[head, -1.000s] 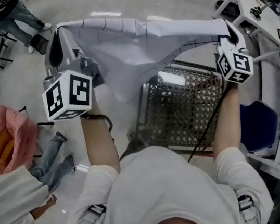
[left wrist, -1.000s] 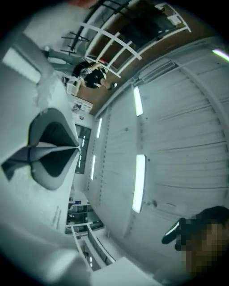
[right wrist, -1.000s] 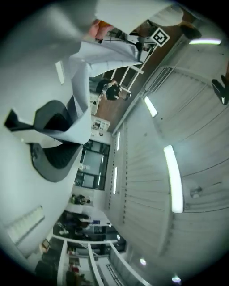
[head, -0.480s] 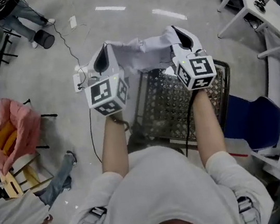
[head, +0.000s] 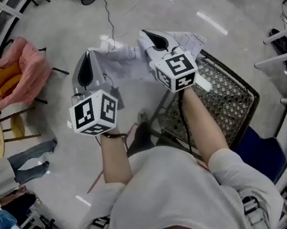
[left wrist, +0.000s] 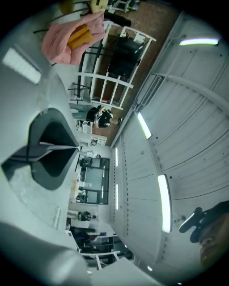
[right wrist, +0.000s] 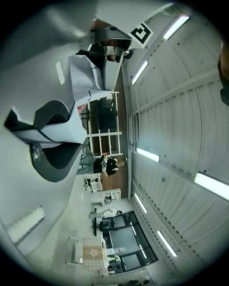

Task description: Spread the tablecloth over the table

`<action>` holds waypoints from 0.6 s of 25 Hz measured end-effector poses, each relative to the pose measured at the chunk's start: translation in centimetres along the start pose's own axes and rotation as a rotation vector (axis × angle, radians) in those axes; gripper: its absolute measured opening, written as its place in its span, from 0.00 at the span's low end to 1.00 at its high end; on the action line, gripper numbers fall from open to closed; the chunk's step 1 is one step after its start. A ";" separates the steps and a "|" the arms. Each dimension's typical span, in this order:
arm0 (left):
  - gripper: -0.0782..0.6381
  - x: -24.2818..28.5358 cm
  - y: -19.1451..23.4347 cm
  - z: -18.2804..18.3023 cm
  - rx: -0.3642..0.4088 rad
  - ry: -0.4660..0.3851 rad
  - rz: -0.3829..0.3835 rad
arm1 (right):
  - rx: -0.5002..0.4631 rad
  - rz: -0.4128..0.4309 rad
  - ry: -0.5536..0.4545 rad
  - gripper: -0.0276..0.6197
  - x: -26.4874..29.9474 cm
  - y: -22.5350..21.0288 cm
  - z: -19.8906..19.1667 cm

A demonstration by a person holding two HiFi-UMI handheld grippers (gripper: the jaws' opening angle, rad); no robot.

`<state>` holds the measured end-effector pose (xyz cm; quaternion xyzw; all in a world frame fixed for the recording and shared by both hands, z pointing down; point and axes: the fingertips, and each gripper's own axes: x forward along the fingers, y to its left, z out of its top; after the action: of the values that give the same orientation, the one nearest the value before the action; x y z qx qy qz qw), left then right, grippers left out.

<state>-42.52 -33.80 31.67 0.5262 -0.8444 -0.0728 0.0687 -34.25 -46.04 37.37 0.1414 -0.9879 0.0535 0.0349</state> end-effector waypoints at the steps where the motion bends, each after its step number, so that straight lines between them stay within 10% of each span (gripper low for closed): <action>1: 0.14 -0.5 1.1 0.3 0.007 -0.008 0.015 | 0.001 0.037 0.005 0.05 1.2 1.9 -0.2; 7: 0.14 -3.0 6.4 0.0 0.009 -0.006 0.107 | 0.045 0.229 0.046 0.05 6.1 11.0 -2.1; 15: 0.14 -2.4 9.0 -3.1 -0.002 0.065 0.128 | 0.141 0.275 0.108 0.05 8.4 12.3 -6.0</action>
<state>-48.77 -27.89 36.33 0.4732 -0.8736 -0.0519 0.1012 -45.47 -35.88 42.81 0.0041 -0.9884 0.1345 0.0701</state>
